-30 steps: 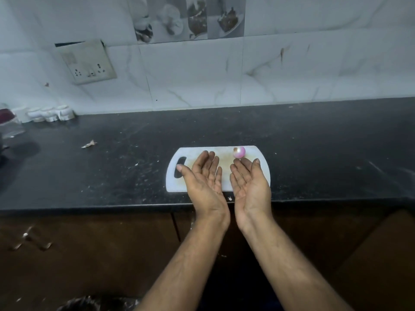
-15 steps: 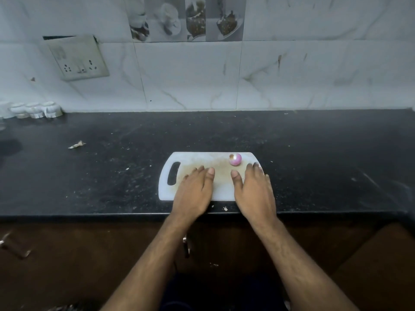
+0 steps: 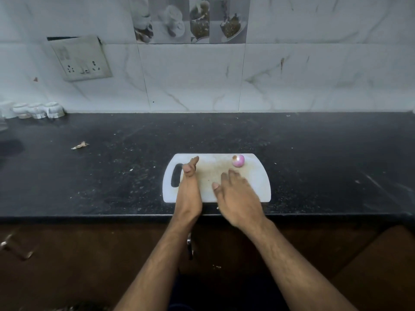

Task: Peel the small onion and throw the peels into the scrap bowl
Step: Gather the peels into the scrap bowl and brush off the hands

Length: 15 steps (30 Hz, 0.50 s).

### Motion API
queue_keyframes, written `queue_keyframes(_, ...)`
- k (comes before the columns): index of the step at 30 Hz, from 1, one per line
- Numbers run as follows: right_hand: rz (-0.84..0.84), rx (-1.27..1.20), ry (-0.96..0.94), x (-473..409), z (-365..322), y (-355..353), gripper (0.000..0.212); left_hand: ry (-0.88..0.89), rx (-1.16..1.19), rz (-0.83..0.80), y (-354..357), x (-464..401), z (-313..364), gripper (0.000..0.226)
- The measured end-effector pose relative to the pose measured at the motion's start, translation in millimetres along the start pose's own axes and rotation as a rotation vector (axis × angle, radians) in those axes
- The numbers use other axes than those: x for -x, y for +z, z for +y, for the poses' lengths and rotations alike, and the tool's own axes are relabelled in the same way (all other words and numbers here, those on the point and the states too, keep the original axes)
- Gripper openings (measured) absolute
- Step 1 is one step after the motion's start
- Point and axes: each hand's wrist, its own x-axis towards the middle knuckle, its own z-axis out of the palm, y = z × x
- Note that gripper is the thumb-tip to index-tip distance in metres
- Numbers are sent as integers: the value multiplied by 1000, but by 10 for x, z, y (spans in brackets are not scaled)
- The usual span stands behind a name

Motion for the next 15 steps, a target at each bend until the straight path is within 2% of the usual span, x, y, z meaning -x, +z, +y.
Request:
queue_keyframes(2, -146, -117, -159, 9, -128, -1, 61, -10, 142, 36, -45, -39, -21, 136)
queue_keyframes(3, -191, -310, -168, 11, -176, -40, 57, -7, 195, 56, -75, -52, -37, 136)
queue_keyframes(4, -166, -530, -145, 5, -220, -87, 52, -8, 232, 76, -107, -59, -56, 134)
queue_keyframes(5, -62, -693, -74, -35, -223, -107, 47, -10, 259, 87, -134, -57, -70, 128)
queue_keyframes(6, 65, -751, 14, -100, -209, -128, 43, -16, 283, 95, -148, -53, -69, 119)
queue_keyframes(8, 175, -510, 120, -208, -180, -115, 42, -40, 331, 112, -161, -63, -70, 105)
queue_keyframes(10, 50, -179, -3, -225, -223, -35, 47, -63, 360, 116, -152, -88, -74, 100)
queue_keyframes(12, -121, -133, -191, -195, -327, 35, 52, -77, 378, 123, -142, -99, -82, 91)
queue_keyframes(14, -248, -528, -226, -146, -417, -4, 47, -73, 389, 126, -148, -108, -97, 92)
queue_keyframes(15, -215, -756, -208, -133, -422, -13, 42, -70, 396, 127, -156, -105, -97, 96)
